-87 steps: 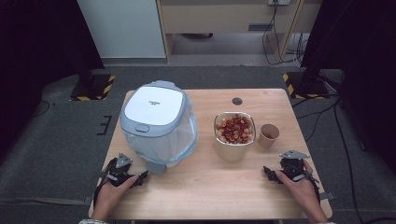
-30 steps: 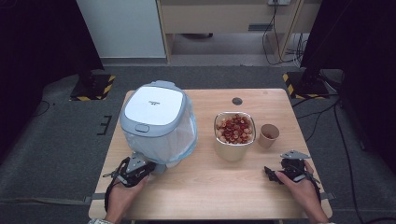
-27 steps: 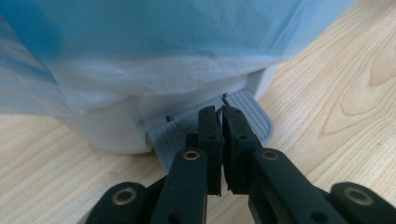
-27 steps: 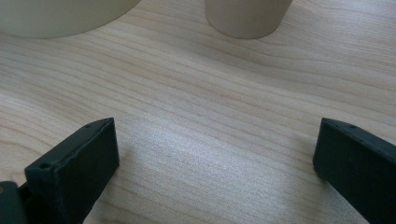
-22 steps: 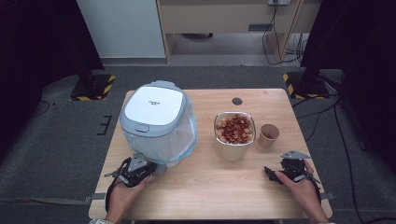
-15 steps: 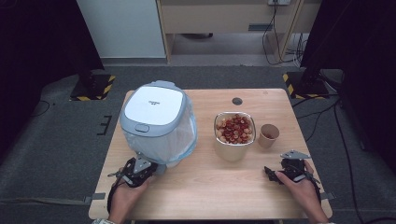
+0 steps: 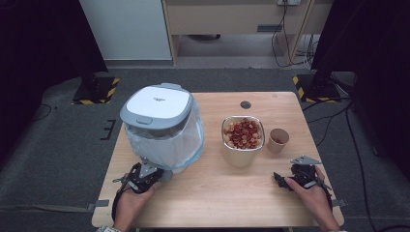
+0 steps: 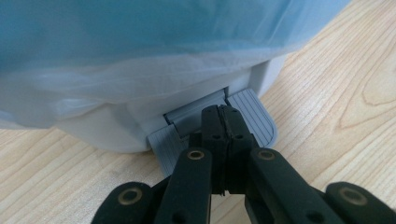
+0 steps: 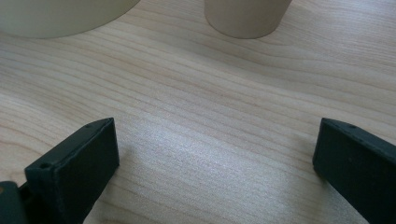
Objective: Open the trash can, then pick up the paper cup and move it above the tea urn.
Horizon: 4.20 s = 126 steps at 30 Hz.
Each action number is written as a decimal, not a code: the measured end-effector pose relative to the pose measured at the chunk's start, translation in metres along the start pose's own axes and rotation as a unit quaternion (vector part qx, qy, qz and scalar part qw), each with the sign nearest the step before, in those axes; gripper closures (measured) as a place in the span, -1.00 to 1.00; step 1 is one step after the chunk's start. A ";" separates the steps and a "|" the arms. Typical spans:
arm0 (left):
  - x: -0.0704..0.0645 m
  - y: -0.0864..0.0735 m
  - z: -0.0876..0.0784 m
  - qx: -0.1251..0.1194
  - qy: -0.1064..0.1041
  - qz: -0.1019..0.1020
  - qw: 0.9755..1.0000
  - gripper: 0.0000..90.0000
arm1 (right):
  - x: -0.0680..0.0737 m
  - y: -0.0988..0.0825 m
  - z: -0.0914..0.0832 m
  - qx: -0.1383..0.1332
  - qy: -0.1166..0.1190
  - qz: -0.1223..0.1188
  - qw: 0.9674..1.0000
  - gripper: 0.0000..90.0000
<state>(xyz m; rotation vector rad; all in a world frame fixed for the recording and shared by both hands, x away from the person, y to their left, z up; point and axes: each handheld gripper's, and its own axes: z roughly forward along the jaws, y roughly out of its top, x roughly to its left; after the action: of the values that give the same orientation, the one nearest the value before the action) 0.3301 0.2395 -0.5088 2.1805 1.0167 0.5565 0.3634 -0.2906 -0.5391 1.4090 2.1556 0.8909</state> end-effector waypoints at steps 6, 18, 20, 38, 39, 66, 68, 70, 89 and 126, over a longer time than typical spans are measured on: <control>0.002 -0.002 0.006 0.010 -0.007 -0.001 1.000 0.98 | 0.000 0.000 0.000 0.000 0.000 0.000 1.000 -0.99; 0.004 -0.001 0.009 0.011 -0.002 0.004 1.000 0.98 | 0.000 0.000 -0.001 -0.002 0.000 -0.003 1.000 -0.92; 0.003 -0.001 0.009 0.012 -0.001 0.007 1.000 0.98 | 0.000 0.000 -0.004 -0.013 -0.007 -0.012 1.000 -0.87; 0.003 -0.001 0.009 0.012 0.001 0.006 1.000 0.98 | -0.015 0.047 0.010 -0.107 -0.006 0.006 0.994 -0.73; 0.003 -0.001 0.009 0.012 0.002 0.007 1.000 0.98 | -0.016 0.050 0.011 -0.110 -0.005 0.012 0.994 -0.74; 0.003 -0.001 0.009 0.012 0.001 0.007 1.000 0.98 | -0.018 0.079 0.040 -0.113 -0.002 0.030 0.993 -0.71; 0.003 -0.001 0.009 0.011 0.001 0.007 1.000 0.98 | -0.018 0.079 0.041 -0.114 -0.004 0.027 0.993 -0.67; 0.003 -0.001 0.009 0.012 0.001 0.007 1.000 0.98 | -0.018 0.079 0.042 -0.115 -0.006 0.028 0.993 -0.64; 0.003 -0.001 0.009 0.011 0.001 0.007 1.000 0.98 | -0.017 0.078 0.044 -0.127 -0.007 0.021 0.992 -0.47; 0.003 -0.001 0.009 0.012 0.000 0.005 1.000 0.97 | -0.056 0.136 0.031 -0.154 -0.024 -0.116 0.981 -0.27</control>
<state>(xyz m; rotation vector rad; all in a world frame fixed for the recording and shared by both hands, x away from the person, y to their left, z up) 0.3371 0.2390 -0.5152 2.2077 1.0168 0.5514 0.4943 -0.2944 -0.4650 0.9960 1.9911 1.0334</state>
